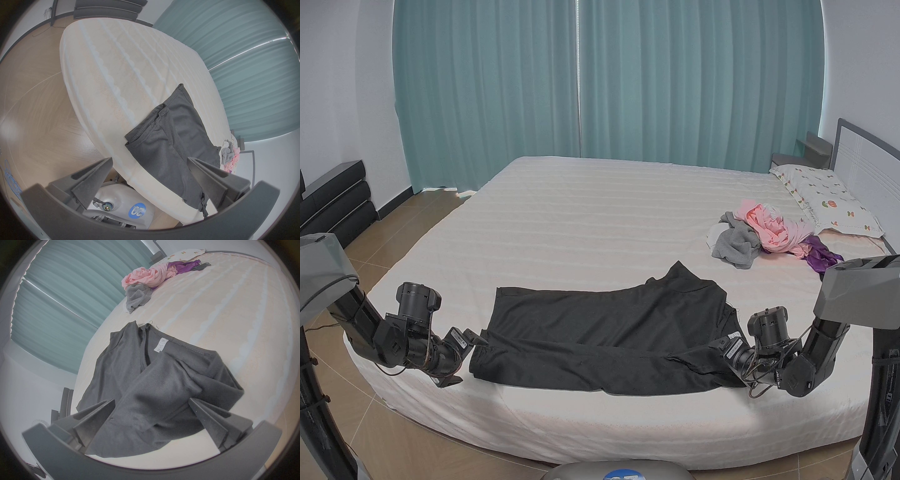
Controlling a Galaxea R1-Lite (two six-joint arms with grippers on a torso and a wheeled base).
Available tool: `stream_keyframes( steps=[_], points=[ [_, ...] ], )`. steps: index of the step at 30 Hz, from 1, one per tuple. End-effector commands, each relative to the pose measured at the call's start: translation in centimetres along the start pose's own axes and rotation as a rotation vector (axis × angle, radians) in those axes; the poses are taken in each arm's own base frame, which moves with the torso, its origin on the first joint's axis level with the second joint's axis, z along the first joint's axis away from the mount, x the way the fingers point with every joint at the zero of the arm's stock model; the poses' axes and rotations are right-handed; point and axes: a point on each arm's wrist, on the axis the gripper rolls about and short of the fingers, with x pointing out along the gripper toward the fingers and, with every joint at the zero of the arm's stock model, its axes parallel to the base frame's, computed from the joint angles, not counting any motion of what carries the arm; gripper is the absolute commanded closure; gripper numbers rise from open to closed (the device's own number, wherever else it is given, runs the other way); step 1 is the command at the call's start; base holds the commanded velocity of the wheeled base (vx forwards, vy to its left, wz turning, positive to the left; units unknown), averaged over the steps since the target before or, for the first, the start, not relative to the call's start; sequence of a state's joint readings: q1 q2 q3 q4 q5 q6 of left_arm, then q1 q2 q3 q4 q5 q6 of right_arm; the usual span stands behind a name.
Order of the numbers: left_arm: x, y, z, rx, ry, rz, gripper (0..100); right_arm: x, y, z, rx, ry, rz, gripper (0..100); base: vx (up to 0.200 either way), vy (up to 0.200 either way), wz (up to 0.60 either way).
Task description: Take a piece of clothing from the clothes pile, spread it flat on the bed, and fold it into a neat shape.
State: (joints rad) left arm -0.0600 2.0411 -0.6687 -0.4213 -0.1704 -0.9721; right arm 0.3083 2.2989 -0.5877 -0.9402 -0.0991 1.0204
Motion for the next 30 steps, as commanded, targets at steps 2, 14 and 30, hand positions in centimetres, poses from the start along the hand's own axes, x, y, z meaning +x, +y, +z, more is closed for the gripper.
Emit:
stream_keyframes(
  steps=[2,14,30],
  points=[
    [0.1,0.1,0.0,-0.001,0.001,0.003,0,-1.0,0.2,0.3,0.001,-0.005,0.005,0,0.0,0.0,0.0],
    [0.2,0.1,0.0,0.0,0.004,0.004,0,1.0,-0.7,-0.1,0.0,0.014,-0.04,0,0.0,0.0,0.0],
    [0.2,0.1,0.0,0.0,0.005,0.006,0,-1.4,0.3,1.0,0.011,-0.019,0.006,100,0.0,0.0,0.0]
  ],
)
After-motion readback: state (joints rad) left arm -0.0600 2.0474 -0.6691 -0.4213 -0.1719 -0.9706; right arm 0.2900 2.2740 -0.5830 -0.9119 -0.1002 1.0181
